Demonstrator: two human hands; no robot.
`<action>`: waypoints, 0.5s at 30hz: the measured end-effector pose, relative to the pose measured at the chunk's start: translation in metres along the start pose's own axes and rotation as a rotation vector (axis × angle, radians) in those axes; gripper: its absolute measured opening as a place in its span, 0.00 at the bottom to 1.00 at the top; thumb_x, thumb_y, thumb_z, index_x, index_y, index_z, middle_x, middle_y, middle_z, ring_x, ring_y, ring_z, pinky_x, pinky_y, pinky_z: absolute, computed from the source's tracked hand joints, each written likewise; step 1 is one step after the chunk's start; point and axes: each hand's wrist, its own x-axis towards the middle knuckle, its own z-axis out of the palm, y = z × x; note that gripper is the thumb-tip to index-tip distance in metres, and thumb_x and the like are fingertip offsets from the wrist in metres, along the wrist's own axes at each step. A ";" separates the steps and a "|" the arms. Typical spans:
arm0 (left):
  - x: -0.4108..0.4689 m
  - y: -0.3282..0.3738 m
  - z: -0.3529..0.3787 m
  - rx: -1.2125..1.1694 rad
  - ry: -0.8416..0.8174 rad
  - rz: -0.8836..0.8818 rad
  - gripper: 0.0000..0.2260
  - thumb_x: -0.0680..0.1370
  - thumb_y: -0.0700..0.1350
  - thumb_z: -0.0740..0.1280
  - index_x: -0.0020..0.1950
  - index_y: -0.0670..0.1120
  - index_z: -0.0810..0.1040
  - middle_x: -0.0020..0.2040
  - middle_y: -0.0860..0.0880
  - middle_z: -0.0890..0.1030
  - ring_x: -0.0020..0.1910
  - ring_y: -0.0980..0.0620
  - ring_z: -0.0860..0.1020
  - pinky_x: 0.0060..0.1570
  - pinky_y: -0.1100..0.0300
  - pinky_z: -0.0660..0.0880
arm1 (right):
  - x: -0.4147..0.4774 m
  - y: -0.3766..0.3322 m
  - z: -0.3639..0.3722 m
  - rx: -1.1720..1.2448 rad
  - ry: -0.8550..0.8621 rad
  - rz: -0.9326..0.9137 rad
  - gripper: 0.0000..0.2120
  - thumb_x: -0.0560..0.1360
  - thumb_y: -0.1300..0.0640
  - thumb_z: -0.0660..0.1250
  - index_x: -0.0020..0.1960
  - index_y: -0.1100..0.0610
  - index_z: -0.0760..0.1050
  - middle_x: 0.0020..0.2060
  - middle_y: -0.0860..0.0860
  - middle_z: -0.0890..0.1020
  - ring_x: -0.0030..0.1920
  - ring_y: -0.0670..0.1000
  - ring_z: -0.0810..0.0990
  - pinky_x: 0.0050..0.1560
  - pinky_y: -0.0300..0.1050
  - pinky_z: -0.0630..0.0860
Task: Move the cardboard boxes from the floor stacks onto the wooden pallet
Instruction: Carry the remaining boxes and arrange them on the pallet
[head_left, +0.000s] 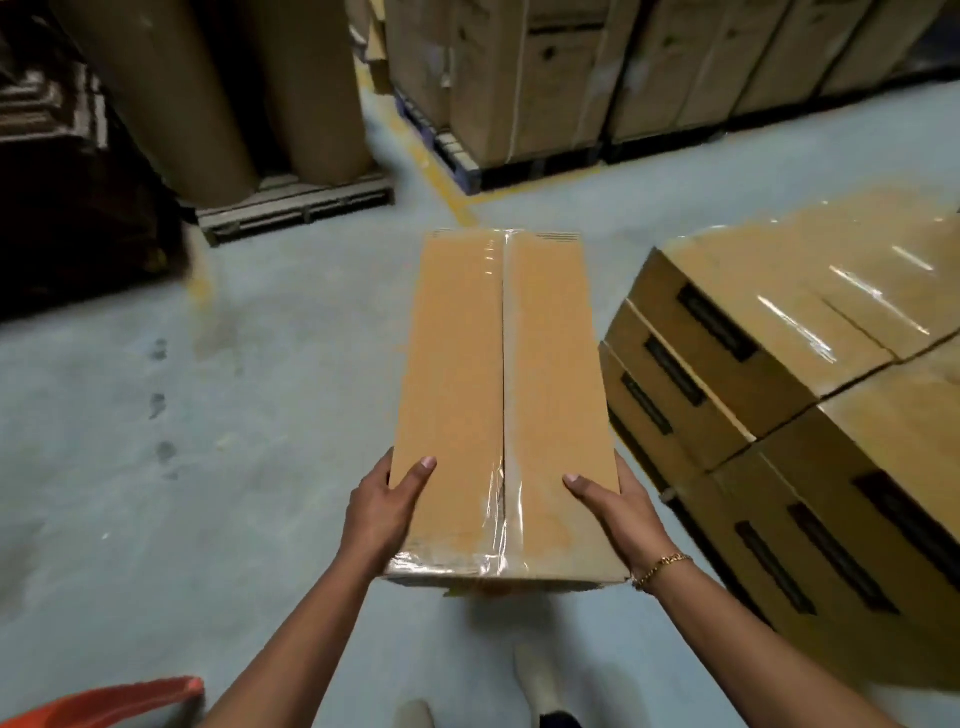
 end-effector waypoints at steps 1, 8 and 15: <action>-0.002 0.010 0.008 0.010 -0.037 0.020 0.20 0.77 0.66 0.67 0.65 0.59 0.79 0.54 0.59 0.84 0.54 0.55 0.82 0.58 0.50 0.79 | -0.014 -0.002 -0.013 0.017 0.037 -0.006 0.32 0.69 0.40 0.78 0.70 0.41 0.71 0.57 0.46 0.84 0.57 0.51 0.83 0.58 0.56 0.81; -0.033 0.085 0.093 0.085 -0.301 0.171 0.20 0.77 0.66 0.67 0.63 0.57 0.81 0.53 0.56 0.85 0.51 0.54 0.82 0.55 0.51 0.79 | -0.097 0.008 -0.114 0.152 0.321 -0.054 0.28 0.74 0.52 0.76 0.70 0.40 0.69 0.58 0.44 0.83 0.58 0.49 0.82 0.61 0.53 0.80; -0.100 0.157 0.228 0.159 -0.546 0.334 0.19 0.78 0.66 0.67 0.61 0.56 0.81 0.50 0.57 0.86 0.48 0.55 0.84 0.52 0.50 0.80 | -0.176 0.046 -0.243 0.266 0.592 -0.088 0.25 0.75 0.56 0.76 0.66 0.39 0.72 0.57 0.41 0.83 0.55 0.43 0.83 0.58 0.45 0.80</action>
